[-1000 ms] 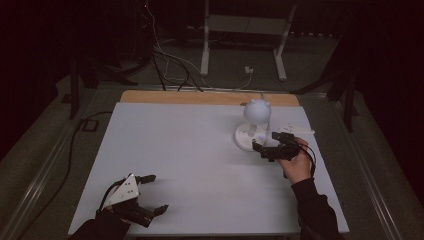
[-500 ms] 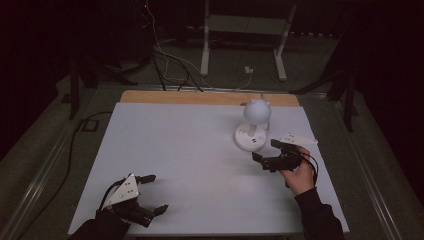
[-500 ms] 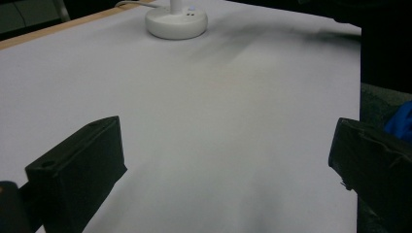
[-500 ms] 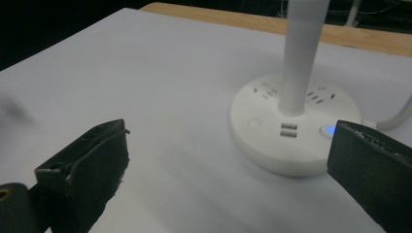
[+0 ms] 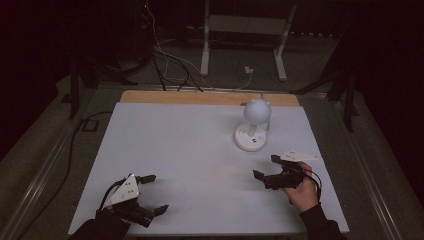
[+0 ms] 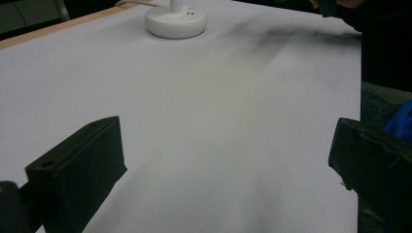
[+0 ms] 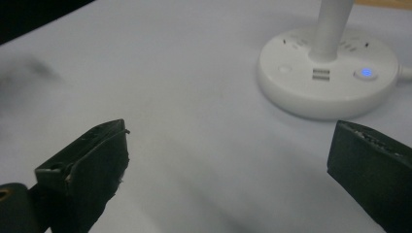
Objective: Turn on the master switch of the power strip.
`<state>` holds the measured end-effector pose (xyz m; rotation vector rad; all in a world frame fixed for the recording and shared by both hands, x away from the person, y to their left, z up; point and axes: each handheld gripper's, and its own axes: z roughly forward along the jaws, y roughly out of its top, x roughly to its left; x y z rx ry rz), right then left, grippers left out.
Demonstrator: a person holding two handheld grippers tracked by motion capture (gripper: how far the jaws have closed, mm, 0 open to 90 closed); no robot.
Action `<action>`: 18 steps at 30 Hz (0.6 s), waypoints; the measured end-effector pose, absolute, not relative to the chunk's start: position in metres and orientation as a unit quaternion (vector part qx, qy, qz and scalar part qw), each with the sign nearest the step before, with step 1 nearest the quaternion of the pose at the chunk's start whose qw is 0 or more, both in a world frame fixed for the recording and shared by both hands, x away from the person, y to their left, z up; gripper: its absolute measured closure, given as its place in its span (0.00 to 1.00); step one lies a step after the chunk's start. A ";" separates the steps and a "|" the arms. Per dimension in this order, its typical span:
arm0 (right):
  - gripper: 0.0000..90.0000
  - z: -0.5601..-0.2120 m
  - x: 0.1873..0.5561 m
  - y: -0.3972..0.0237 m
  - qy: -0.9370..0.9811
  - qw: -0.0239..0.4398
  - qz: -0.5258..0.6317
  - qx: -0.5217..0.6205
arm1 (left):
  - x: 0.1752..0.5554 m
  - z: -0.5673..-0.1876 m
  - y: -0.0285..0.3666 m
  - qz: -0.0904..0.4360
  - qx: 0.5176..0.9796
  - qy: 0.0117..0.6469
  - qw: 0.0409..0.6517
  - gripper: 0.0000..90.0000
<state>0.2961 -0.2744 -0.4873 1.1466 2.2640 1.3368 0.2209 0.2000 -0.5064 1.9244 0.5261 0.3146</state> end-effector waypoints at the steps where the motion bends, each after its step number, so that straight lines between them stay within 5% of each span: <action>1: 0.01 -0.488 0.293 -0.275 0.782 0.136 0.461 0.396 | 0.221 -0.506 0.200 0.132 0.806 0.220 0.533 0.00; 18: 0.01 -0.506 0.260 -0.290 0.797 0.131 0.455 0.376 | 0.221 -0.507 0.199 0.131 0.808 0.219 0.531 0.00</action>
